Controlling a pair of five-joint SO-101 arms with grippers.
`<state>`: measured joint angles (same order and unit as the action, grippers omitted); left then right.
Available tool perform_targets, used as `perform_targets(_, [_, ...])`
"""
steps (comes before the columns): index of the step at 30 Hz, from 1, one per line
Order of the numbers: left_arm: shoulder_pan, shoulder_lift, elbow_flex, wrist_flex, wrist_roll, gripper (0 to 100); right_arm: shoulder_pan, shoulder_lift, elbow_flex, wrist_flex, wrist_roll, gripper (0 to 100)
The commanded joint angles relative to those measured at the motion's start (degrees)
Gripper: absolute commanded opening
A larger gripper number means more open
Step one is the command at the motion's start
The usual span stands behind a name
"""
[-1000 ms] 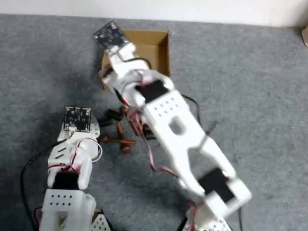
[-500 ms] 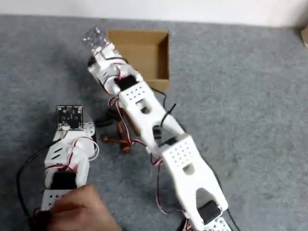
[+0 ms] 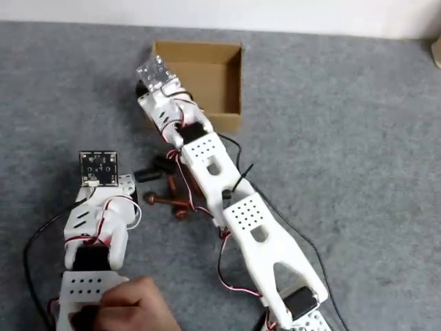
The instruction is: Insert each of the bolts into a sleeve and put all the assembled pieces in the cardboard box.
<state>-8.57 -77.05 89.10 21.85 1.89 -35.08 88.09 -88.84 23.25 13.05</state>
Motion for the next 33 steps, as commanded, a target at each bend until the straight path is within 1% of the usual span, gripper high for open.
perform_targets(1, [-1.63, 0.31, -3.38, -1.58, 0.53, 1, 0.48, -0.40, -2.24, 2.68, 0.26, 1.0])
perform_targets(4, [-1.80, 0.31, -3.38, -1.58, 0.53, 1, 0.48, -2.24, -2.24, 6.46, 0.26, 3.0])
perform_targets(9, [-1.80, 0.13, -3.38, -1.58, 0.62, 1, -0.13, -5.58, -2.33, 11.47, 0.26, 14.2])
perform_targets(12, [-3.47, -0.13, -3.56, -1.58, 0.70, 1, -0.31, -8.92, -2.33, 14.64, 0.18, 14.9])
perform_targets(14, [-5.93, 0.40, -4.70, -1.58, 4.13, 1, -0.48, -11.47, -2.33, 16.57, -0.44, 14.9])
perform_targets(16, [-7.87, 0.40, -5.05, -1.58, 6.15, 1, -0.57, -14.64, -2.33, 18.68, -3.52, 15.0])
perform_targets(19, [-8.48, 0.40, -5.14, -1.58, 6.24, 1, -1.19, -19.82, -2.33, 23.96, -6.15, 15.1])
perform_targets(26, [-8.57, 0.22, -5.32, -1.58, 6.24, 1, -6.73, -31.52, -2.33, 38.46, -6.24, 15.1])
perform_targets(33, [-8.57, 0.31, -5.23, -1.58, 6.24, 1, -11.38, -45.41, -2.33, 62.55, -6.24, 15.1])
